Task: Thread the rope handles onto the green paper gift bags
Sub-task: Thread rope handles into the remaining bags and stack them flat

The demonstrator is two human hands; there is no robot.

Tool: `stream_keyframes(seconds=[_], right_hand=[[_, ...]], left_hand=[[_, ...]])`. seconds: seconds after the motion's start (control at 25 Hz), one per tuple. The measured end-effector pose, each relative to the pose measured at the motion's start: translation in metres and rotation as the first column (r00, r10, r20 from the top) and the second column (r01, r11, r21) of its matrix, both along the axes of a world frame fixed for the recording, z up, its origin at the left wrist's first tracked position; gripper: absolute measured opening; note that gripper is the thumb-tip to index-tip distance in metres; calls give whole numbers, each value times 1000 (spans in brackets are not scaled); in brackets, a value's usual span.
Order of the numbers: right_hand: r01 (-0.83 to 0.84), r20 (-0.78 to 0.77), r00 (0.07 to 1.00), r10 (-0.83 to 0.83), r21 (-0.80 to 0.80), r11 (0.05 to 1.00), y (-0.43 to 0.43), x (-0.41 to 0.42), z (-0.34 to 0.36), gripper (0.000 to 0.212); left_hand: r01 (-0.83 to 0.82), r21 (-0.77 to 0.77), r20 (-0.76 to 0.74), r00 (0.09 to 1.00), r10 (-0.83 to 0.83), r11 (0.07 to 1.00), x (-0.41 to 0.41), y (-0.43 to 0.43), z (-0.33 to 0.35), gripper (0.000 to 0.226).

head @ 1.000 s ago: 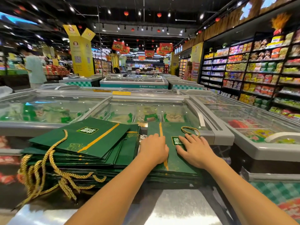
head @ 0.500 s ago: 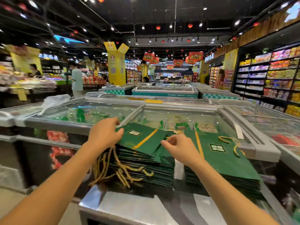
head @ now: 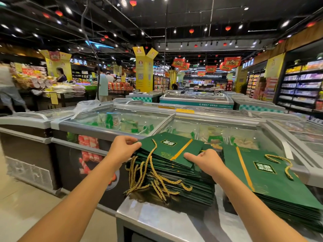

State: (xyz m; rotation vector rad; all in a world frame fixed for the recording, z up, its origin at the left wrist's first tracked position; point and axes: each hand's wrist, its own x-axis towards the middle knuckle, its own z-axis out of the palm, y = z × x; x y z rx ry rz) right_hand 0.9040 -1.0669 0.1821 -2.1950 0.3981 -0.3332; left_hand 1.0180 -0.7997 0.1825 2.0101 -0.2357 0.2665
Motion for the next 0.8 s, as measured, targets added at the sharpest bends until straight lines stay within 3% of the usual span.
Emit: stream_keyframes(seconds=[0.12,0.24,0.32,0.4,0.56,0.8], right_hand=[[-37,92,996,22,164,986,-1,-2,4,65],[-47,197,980,-13,295,954,-7,-2,8,44],[-54,254,965,-70,450,892,-8,-6,12,27],[-53,286,951,-120,533,845,-10,-17,18,28],[-65,345,925,-161,560,826,-30,-52,29,18],[58,342,899,-274,527,848,-87,-124,17,23]], left_hand=[[-17,-17,57,998,18,1000,-8,1,4,25],[1,-21,120,993,2,1000,-23,2,13,31],[47,-85,147,989,-34,995,-39,-1,23,29],[87,-150,163,985,-62,985,-55,-7,31,25],[170,-228,158,978,-136,959,-84,-26,37,19],[351,-289,116,936,-332,891,-126,-81,20,11]])
